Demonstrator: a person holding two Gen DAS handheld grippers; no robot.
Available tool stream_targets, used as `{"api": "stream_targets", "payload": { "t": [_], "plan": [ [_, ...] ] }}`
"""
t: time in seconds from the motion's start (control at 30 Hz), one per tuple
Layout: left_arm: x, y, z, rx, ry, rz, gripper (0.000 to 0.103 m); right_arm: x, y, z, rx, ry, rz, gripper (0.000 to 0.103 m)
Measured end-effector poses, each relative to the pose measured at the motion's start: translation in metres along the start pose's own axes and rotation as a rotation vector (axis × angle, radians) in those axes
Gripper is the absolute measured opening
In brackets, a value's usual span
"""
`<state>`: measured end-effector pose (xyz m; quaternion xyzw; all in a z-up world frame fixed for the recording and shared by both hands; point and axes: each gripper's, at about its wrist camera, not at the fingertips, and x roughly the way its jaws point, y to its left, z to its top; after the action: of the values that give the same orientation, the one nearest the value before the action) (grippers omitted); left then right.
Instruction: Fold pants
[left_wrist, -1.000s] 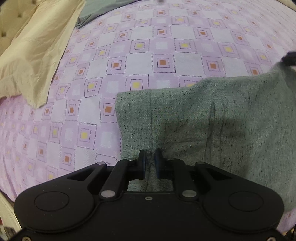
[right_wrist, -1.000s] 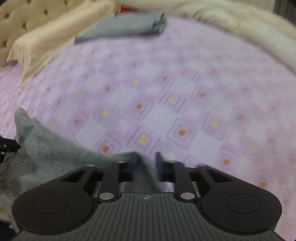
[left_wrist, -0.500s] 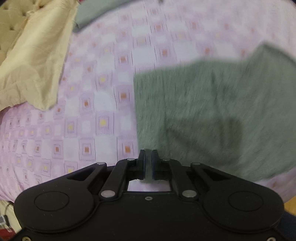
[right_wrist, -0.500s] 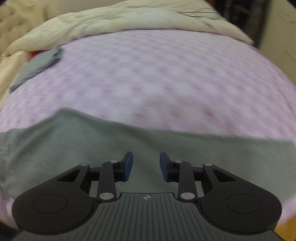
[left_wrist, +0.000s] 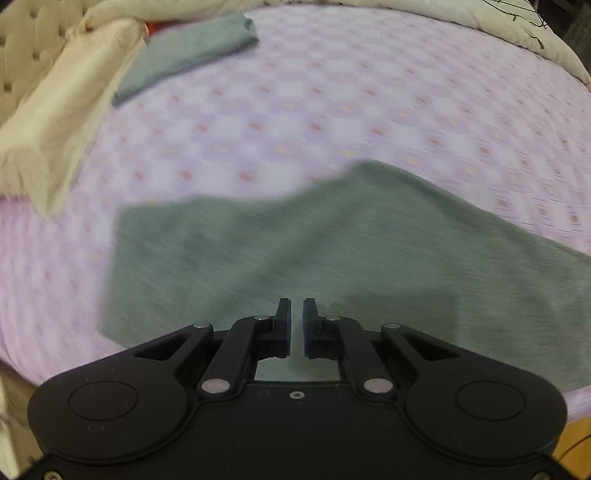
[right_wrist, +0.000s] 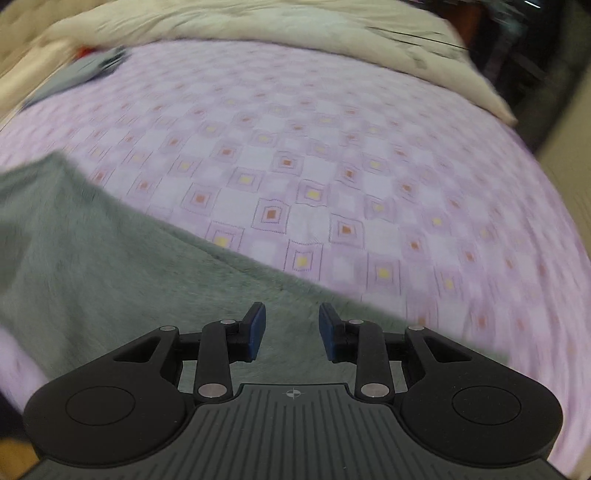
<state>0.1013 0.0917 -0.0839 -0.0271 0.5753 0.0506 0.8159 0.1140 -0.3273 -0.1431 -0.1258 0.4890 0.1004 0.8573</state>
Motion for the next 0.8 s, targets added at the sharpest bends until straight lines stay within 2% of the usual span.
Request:
{"api": "stream_targets", "payload": {
  "t": [0.17,0.3,0.53,0.6,0.67,0.8],
  "plan": [
    [-0.005,-0.081,-0.020,0.010,0.041,-0.033,0.011,0.030,-0.017,-0.001,-0.239,0.074,0.130,0.031],
    [-0.006,-0.112,-0.026,0.056,0.062,-0.033,0.012,0.049,-0.022,-0.007,-0.391,0.120,0.186,0.031],
    [-0.012,-0.120,-0.045,0.004,0.100,0.014,0.012,0.062,-0.032,0.003,-0.401,0.154,0.300,0.030],
    [-0.012,-0.119,-0.049,-0.025,0.108,0.027,0.012,0.060,-0.035,0.004,-0.406,0.160,0.330,0.012],
    [-0.011,-0.121,-0.051,-0.043,0.111,0.036,0.012,0.052,-0.031,0.002,-0.462,0.144,0.327,0.003],
    [-0.008,-0.130,-0.050,-0.050,0.110,0.041,0.012,0.036,-0.037,0.006,-0.481,0.084,0.291,0.002]
  ]
}}
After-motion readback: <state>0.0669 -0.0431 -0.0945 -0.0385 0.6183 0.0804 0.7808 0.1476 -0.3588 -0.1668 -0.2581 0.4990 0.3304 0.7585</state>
